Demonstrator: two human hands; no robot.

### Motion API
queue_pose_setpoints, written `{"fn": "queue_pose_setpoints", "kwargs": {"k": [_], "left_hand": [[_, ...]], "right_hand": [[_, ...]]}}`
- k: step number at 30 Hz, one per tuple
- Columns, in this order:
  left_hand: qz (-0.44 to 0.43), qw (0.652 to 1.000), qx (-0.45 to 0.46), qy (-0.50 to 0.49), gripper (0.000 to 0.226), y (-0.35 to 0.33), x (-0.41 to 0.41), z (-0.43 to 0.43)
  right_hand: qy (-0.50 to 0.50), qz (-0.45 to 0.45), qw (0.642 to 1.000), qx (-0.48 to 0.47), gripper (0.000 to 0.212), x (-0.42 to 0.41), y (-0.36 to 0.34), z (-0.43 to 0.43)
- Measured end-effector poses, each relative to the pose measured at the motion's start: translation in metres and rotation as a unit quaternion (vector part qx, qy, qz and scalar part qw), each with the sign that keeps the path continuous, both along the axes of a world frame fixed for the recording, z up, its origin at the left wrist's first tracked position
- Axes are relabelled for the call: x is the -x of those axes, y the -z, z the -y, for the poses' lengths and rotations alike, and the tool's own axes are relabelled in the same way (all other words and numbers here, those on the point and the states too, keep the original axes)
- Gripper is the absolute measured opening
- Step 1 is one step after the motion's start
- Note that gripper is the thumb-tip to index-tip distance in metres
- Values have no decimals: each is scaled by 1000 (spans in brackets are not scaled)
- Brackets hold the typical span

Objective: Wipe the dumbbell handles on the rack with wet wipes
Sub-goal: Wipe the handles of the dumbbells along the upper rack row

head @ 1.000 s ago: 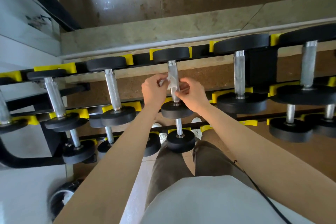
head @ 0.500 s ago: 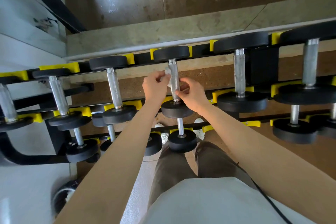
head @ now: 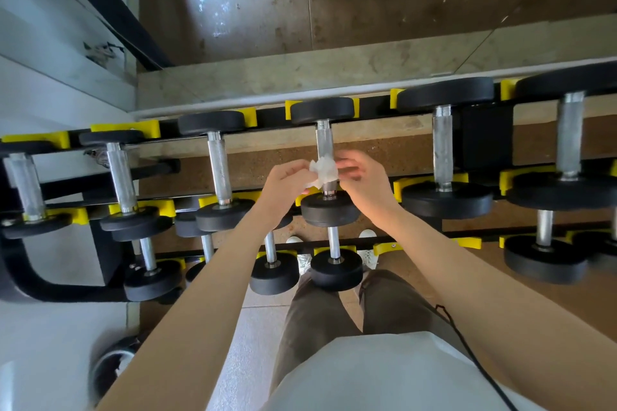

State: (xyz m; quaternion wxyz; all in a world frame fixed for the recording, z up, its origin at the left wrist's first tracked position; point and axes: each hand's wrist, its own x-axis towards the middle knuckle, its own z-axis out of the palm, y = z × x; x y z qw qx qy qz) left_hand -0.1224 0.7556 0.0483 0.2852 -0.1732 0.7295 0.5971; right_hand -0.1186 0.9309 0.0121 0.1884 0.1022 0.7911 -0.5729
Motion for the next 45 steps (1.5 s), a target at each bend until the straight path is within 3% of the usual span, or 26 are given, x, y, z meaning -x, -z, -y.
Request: {"fn": "queue_pose_setpoints", "kwargs": {"k": [2, 4, 8, 17, 19, 21, 23, 26, 29, 32, 35, 38, 41, 45], "left_hand": [[-6, 999, -37, -8, 17, -3, 2, 0], [-22, 999, -27, 4, 15, -3, 3, 0], [-43, 999, 16, 10, 17, 8, 9, 2], [-5, 970, 66, -232, 11, 32, 46, -23], [38, 945, 36, -322, 6, 38, 56, -21], [96, 899, -69, -422, 3, 38, 64, -15], [116, 869, -151, -457, 9, 39, 65, -9], [95, 907, -147, -383, 15, 43, 62, -13], [41, 949, -42, -308, 16, 49, 62, -24], [32, 923, 72, -376, 10, 54, 69, -26], [58, 887, 62, -453, 10, 60, 73, -17], [67, 926, 50, -368, 11, 63, 70, -13], [35, 968, -4, -247, 12, 63, 61, -16], [18, 968, 12, -249, 5, 66, 46, -10]], "right_hand": [[17, 56, 988, 142, 45, 1, -11, -3], [29, 91, 971, 219, 42, 4, -16, -6], [50, 70, 983, 162, 27, 15, -17, -7], [245, 100, 957, 121, 7, 62, -5, 19], [231, 103, 963, 97, 5, 69, 1, 26], [207, 104, 969, 89, 9, 73, 4, 28], [202, 110, 970, 79, 9, 77, 6, 23], [260, 134, 955, 55, 15, 80, 13, 8], [309, 158, 937, 43, 19, 79, 19, -2], [227, 159, 957, 87, 7, 76, 10, 7], [165, 124, 972, 111, 13, 78, 2, 21], [212, 125, 966, 78, 7, 80, 7, 17], [290, 164, 943, 30, 18, 76, 20, -3], [226, 187, 955, 49, 5, 63, 17, -9]]}}
